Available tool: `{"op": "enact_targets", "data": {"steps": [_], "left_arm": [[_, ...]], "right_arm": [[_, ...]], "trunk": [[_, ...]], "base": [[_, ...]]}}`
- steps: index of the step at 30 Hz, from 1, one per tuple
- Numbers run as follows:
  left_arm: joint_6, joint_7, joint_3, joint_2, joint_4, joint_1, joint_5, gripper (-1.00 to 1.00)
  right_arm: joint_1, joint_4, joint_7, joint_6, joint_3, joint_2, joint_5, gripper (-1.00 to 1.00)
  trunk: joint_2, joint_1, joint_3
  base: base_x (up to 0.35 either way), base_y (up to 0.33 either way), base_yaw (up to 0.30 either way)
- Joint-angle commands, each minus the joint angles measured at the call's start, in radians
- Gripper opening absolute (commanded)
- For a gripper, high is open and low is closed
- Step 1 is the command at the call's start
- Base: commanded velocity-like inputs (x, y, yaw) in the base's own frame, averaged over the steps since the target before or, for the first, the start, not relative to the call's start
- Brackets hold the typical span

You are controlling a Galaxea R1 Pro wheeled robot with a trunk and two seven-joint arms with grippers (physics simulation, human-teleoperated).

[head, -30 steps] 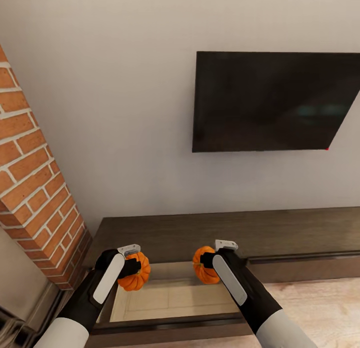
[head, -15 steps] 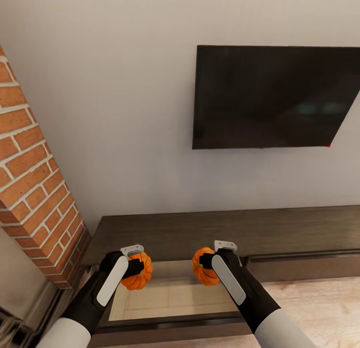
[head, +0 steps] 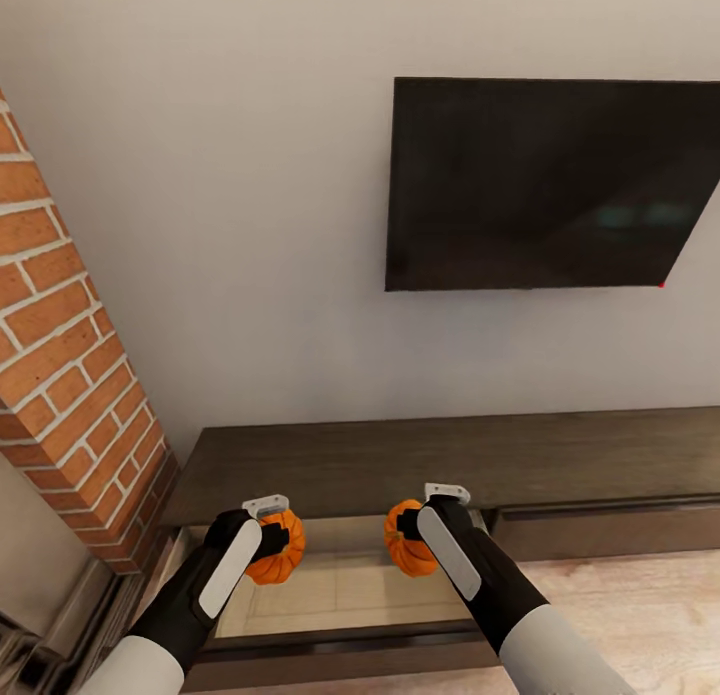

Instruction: Place each of the two pumpkins and all three candles from the living room inside a cabinet in the living room (use any cabinet), then make sure every cabinet is closed, and position the cauldron so it is next to a table in the living room.

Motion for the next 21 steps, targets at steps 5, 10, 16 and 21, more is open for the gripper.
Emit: {"op": "enact_targets", "data": {"steps": [5,10,16,21], "left_arm": [[-0.035,0.012,-0.016,0.000,0.010,-0.001,0.010,-1.00],[-0.071,0.012,-0.042,-0.003,0.028,-0.002,0.009,-1.00],[-0.081,0.012,-0.048,-0.013,0.030,-0.002,0.009,-1.00],[-0.081,0.012,-0.048,-0.013,0.030,-0.002,0.008,-1.00]], "right_arm": [[-0.001,0.002,0.022,0.000,0.002,0.015,-0.009,-1.00],[-0.001,0.003,0.043,0.001,0.002,0.027,-0.008,-1.00],[-0.001,0.004,0.045,0.001,0.002,0.029,-0.009,-1.00],[-0.001,0.002,0.046,0.000,0.002,0.027,-0.007,-1.00]], "trunk": [[-0.036,0.019,-0.017],[-0.071,0.038,-0.032],[-0.113,0.061,-0.051],[-0.148,0.081,-0.067]], "base": [[0.000,0.000,0.000],[0.000,0.000,0.000],[0.000,0.000,0.000],[0.000,0.000,0.000]]}}
